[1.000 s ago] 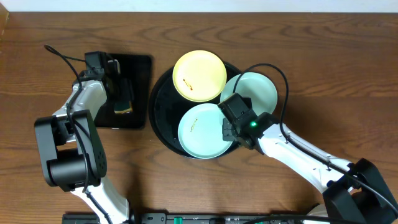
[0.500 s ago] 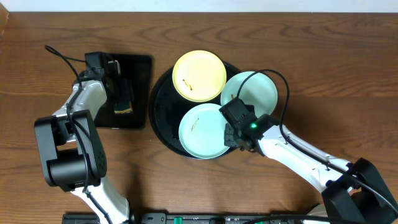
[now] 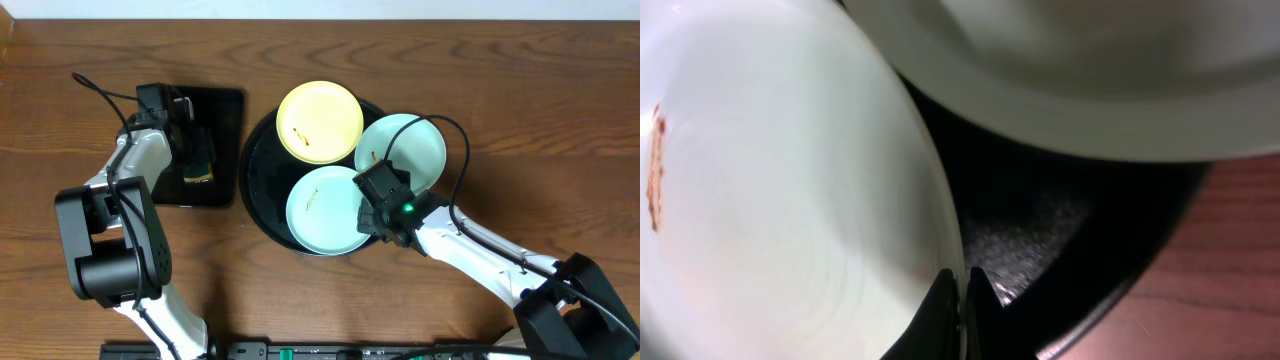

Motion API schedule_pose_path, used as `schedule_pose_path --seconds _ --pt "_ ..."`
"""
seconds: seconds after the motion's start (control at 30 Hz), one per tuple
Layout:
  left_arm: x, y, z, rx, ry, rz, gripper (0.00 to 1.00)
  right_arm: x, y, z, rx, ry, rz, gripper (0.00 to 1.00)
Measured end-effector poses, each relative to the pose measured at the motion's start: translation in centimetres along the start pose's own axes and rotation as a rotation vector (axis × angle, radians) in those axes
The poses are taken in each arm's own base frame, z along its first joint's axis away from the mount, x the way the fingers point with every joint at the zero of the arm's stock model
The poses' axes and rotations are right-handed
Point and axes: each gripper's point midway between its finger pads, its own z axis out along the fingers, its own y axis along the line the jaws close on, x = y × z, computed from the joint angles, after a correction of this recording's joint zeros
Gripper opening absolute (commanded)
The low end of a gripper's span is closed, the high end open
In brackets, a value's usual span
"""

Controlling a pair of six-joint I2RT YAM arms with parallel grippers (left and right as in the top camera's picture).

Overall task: Clean dirty plates on tray and stack at the side
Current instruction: 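Lift the sponge with the left gripper out of the tray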

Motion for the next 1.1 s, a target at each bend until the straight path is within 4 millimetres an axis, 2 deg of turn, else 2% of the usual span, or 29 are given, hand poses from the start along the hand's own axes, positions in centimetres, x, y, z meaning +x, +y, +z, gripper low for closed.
schedule_pose_path --seconds 0.2,0.4,0.5,0.63,0.73,0.77,0.8,1.1 --pt "0.0 0.0 0.0 0.0 0.001 0.0 0.68 -0.9 0.8 -0.4 -0.024 -0.035 -0.026 0.01" --pt "0.5 0.0 0.0 -0.001 0.021 -0.002 0.68 -3.7 2.5 -2.7 -0.057 -0.136 -0.097 0.01" --pt "1.3 0.0 0.0 -0.002 0.051 -0.005 0.66 -4.0 2.5 -3.0 -0.055 -0.149 -0.111 0.01" --pt "1.3 0.1 0.0 -0.002 0.051 -0.005 0.45 -3.9 2.4 -3.0 -0.048 -0.146 -0.12 0.01" --pt "1.2 0.2 0.0 -0.009 0.05 -0.004 0.33 -3.9 2.3 -3.0 -0.045 -0.147 -0.124 0.01" --pt "1.2 0.2 0.0 -0.013 0.047 -0.005 0.23 -4.0 2.3 -3.0 -0.045 -0.149 -0.124 0.01" --pt "1.1 0.3 0.0 -0.015 0.043 -0.006 0.09 -4.0 2.3 -3.0 -0.044 -0.15 -0.125 0.01" --pt "0.0 0.4 -0.4 -0.023 -0.002 0.0 0.08 -4.3 2.5 -3.1 -0.041 -0.167 -0.249 0.01"
